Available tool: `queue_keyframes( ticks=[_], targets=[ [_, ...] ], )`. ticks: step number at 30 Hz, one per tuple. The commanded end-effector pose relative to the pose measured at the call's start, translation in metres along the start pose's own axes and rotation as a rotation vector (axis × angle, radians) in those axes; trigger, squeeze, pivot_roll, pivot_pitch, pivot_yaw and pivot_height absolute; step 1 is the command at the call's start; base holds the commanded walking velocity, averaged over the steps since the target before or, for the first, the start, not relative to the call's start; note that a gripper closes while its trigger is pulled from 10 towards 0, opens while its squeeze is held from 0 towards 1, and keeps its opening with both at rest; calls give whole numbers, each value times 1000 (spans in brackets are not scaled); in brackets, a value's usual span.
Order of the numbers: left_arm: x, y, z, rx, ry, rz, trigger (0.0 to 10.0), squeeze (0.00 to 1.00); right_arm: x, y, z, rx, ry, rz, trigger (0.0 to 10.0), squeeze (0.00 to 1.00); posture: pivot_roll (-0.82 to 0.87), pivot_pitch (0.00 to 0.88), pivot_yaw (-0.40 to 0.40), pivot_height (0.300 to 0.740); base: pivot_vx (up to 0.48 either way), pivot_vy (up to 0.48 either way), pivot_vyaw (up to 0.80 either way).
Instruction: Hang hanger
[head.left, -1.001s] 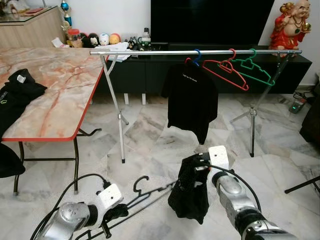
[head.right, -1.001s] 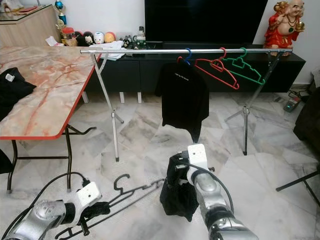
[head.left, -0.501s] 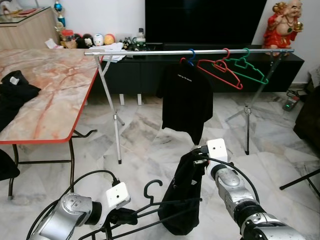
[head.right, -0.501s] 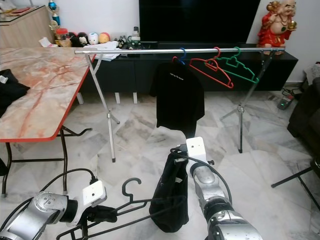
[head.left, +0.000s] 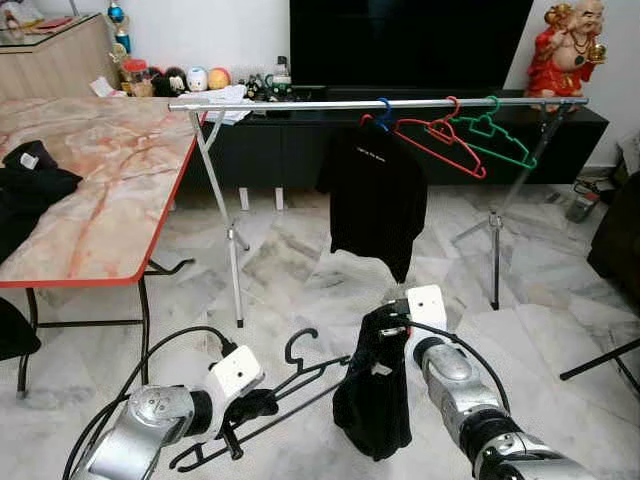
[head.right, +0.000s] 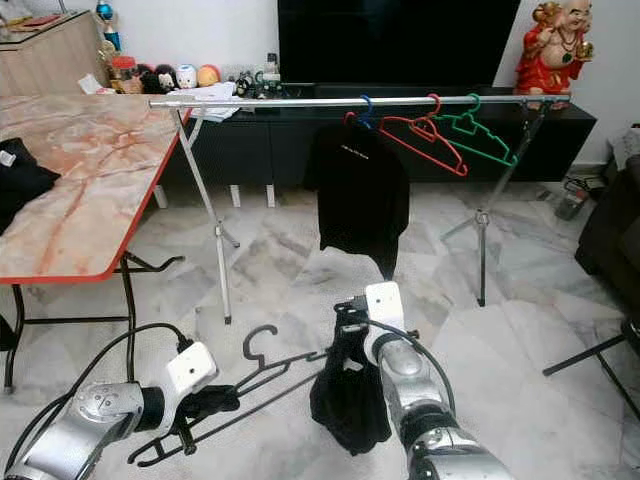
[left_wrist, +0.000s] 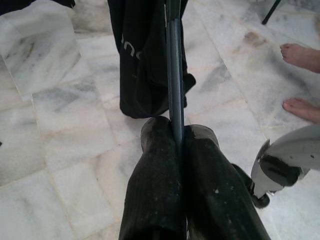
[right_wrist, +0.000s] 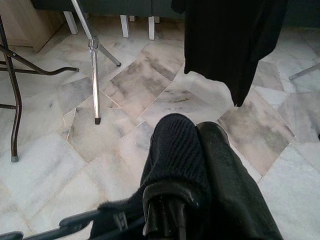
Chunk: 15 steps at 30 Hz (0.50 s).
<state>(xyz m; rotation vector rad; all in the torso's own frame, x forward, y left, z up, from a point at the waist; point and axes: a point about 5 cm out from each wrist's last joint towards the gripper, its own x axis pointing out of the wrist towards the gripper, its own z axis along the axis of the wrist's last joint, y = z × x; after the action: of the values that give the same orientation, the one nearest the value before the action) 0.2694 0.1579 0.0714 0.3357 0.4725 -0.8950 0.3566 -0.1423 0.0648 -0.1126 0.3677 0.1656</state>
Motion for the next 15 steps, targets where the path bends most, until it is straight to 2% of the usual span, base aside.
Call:
queue_keyframes(
  ticks=[1,4,6,10,12,15],
  targets=[
    [-1,3,1,-19,-22,26,10000,0,1,-1,9,30,-38,-7,10000,0,72,22,-30,740,0,0,0],
    [2,2,0,-32,-31,41,10000,0,2,1,9,73,-37,-3,10000,0,71,22,-31,740,0,0,0],
    [6,2,1,-49,-51,76,10000,0,2,6,8,138,-31,5,10000,0,77,19,-33,740,0,0,0],
    [8,5,0,-70,-65,136,10000,0,1,10,1,189,-9,-9,10000,0,78,19,-34,740,0,0,0],
    [8,5,0,-73,-67,132,10000,0,1,10,-3,210,9,-13,10000,0,78,19,-34,740,0,0,0],
    [8,6,0,-76,-69,134,10000,0,0,11,-6,310,28,-2,10000,0,86,17,-36,740,0,0,0]
  ],
)
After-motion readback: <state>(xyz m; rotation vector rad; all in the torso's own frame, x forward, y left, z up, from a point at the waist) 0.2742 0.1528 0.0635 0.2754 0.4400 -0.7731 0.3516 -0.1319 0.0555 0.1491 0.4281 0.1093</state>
